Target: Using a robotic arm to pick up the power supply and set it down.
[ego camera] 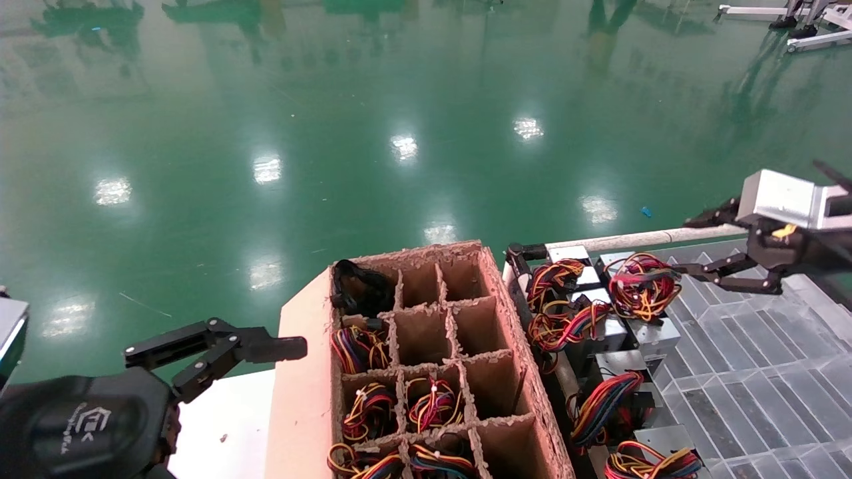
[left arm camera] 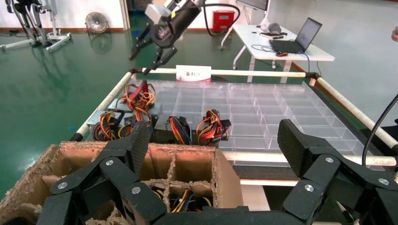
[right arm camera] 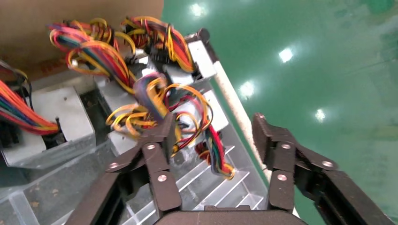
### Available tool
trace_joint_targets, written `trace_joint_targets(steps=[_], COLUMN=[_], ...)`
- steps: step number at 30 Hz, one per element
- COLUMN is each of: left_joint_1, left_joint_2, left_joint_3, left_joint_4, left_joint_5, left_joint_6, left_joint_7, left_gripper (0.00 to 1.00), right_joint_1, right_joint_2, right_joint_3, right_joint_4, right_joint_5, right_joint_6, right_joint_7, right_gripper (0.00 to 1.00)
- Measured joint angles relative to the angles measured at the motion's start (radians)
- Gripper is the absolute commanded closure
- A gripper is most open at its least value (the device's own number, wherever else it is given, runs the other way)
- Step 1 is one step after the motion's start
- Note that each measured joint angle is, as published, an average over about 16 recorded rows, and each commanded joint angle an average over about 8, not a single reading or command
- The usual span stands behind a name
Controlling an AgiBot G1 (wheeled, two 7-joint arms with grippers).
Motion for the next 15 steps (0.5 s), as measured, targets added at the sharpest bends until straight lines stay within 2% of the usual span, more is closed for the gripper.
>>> trace_joint_targets(steps=[7, 15], left_joint_1=[0.0, 0.0], left_joint_2=[0.0, 0.0], left_joint_3=[0.0, 0.0], left_joint_4=[0.0, 0.001], left_joint_5=[0.0, 0.0], left_joint_6=[0.0, 0.0], left_joint_7=[0.0, 0.001], left_gripper=[0.0, 0.0], right_joint_1=[-0.009, -0.099], right_joint_2=[0.009, 0.031], right_joint_3=[0.015, 0.054], right_joint_4=[0.048, 0.159], right_joint_5=[0.035, 0.13], right_joint_6=[-0.033, -0.056], right_joint_7=[0.042, 0.11], right_gripper=[0.0, 0.0])
